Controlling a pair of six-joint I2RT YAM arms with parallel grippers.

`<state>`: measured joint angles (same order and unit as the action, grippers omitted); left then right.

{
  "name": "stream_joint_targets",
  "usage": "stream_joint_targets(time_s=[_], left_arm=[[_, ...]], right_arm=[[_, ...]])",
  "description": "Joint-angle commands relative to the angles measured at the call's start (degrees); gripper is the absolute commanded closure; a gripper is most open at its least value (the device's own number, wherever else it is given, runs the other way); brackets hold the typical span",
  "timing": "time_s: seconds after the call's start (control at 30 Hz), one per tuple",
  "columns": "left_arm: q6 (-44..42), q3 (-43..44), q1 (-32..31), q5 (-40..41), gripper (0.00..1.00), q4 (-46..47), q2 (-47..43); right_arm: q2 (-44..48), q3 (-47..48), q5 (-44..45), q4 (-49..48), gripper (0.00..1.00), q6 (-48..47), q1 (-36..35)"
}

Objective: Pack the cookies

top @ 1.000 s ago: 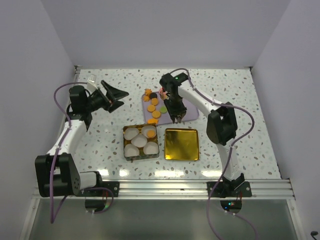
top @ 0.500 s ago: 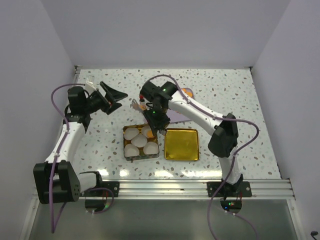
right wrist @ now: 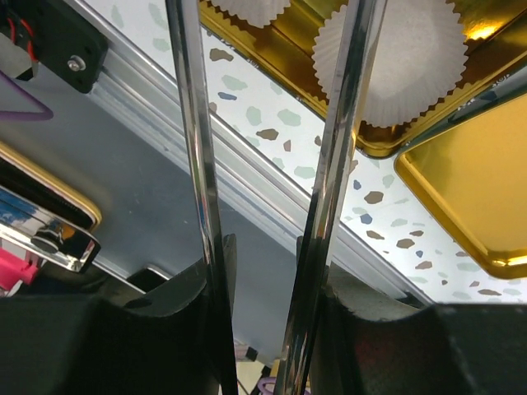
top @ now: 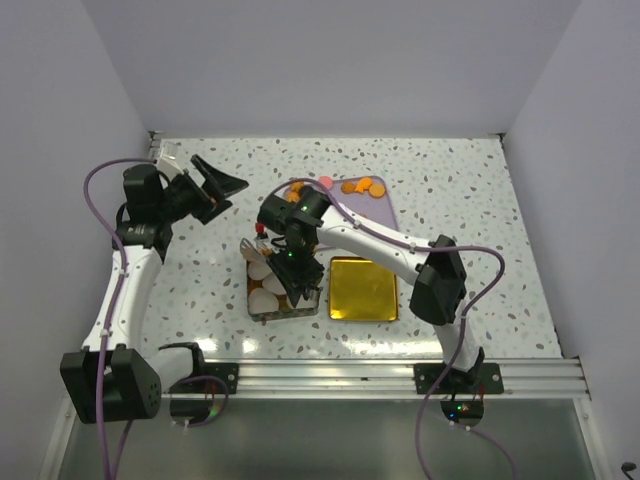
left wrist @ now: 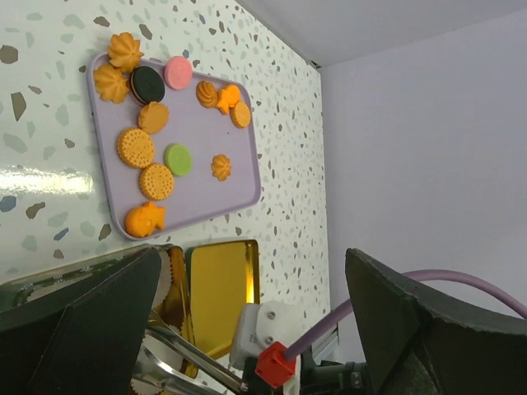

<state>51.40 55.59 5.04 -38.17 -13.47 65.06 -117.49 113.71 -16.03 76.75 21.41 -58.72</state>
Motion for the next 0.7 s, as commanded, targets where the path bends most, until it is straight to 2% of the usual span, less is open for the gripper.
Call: stream_joint_targets(time_s=[0.0,0.37,0.67], left_arm=[[-1.83,1.80,0.50,0.91,0.00,-3.13,-1.69],[-1.83,2.15,0.41,0.73,0.00,-2.96,-1.25],[-1.74,1.62,0.41,0.47,0.00,-2.00,-0.90]], right_arm=[[-0.72,-0.85,-1.28,0.59,0.70,-0.31,0.27],[-1.95,-2.88,-0.93,-1.69,0.65,-0.76,0.27],[-3.18,-0.68,0.65,-0.81,0.54,-0.84,0.27]])
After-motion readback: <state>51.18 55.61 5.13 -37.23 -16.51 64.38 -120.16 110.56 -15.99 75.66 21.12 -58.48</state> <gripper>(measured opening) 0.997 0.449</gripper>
